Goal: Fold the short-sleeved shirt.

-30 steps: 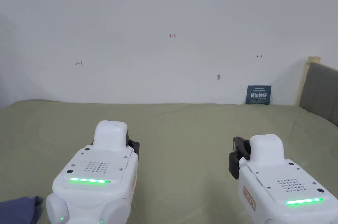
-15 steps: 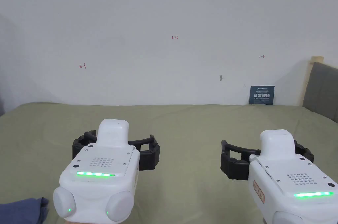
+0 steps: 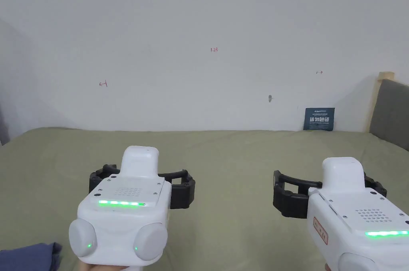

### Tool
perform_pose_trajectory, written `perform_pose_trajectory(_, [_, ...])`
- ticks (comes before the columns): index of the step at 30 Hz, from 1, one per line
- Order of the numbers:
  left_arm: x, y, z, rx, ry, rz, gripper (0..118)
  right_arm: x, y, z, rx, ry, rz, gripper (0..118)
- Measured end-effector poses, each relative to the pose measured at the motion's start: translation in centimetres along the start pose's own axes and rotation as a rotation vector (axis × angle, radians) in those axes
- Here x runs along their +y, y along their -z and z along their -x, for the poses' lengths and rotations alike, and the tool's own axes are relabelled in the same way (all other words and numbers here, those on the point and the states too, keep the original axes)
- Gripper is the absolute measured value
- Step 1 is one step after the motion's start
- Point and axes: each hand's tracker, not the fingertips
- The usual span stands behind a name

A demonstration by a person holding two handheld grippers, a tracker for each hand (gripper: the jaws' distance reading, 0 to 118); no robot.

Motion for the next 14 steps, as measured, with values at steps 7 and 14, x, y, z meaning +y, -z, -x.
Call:
perform_pose_trajectory(7, [1.1,-1.5,0.2,0.017,-0.025,-0.05,118,0.1,-0.4,0.1,0.018,-0.01,-0.013,118])
perform_pose_trajectory(14, [1.5,-1.0,0.0,-0.039,-0.014,-0.031,118,0.4,-0.6,0.3,0.035,0.012,-0.019,118])
